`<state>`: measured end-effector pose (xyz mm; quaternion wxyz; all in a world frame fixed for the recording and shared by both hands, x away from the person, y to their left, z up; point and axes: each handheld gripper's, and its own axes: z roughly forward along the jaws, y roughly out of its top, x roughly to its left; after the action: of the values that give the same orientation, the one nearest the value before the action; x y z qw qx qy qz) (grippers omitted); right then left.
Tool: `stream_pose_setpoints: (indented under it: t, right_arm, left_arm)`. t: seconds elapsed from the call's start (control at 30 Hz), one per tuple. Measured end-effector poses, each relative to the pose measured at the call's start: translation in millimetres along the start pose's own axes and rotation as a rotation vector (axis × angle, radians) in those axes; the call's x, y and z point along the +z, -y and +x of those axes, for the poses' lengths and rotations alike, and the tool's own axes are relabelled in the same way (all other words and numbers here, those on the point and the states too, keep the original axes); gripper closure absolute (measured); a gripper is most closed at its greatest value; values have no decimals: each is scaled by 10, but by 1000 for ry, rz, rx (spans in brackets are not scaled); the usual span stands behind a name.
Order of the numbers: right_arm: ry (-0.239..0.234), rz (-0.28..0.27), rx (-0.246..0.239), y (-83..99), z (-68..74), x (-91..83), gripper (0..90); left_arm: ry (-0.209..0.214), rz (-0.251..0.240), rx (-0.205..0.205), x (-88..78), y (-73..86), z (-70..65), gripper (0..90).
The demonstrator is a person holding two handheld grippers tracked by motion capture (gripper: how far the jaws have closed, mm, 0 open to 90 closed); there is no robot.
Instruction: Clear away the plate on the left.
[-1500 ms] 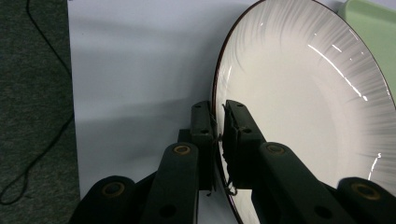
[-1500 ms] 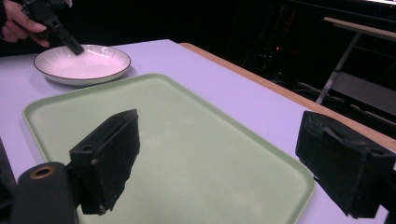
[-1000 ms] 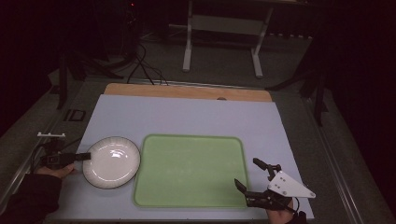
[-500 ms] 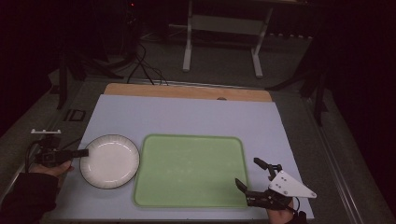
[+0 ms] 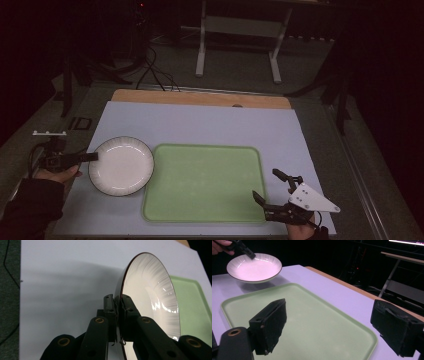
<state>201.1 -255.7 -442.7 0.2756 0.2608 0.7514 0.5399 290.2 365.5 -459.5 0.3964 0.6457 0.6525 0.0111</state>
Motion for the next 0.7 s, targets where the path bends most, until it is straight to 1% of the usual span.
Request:
stream_pose_setpoints:
  t: [0.13, 0.17, 0.3, 0.37, 0.47, 0.7]
  right_arm:
    - [4, -6, -4, -1, -5, -13, 130]
    - [4, -6, -4, -1, -5, -13, 130]
    - [11, -16, -4, -5, -10, -35, 130]
    - [18, -21, -5, -6, -13, -43, 130]
    - [20, -28, -4, -10, -13, -48, 130]
    - [25, -35, -4, -13, -18, -66, 123]
  left_arm:
    - [-1, -3, 13, 11, -41, -81, 848]
    - [-1, -3, 13, 11, -41, -81, 848]
    - [11, 0, 22, 27, -78, -174, 848]
    - [17, 2, 34, 38, -96, -222, 848]
    - [31, -1, 36, 64, -123, -289, 848]
    - [47, 7, 58, 136, -180, -432, 848]
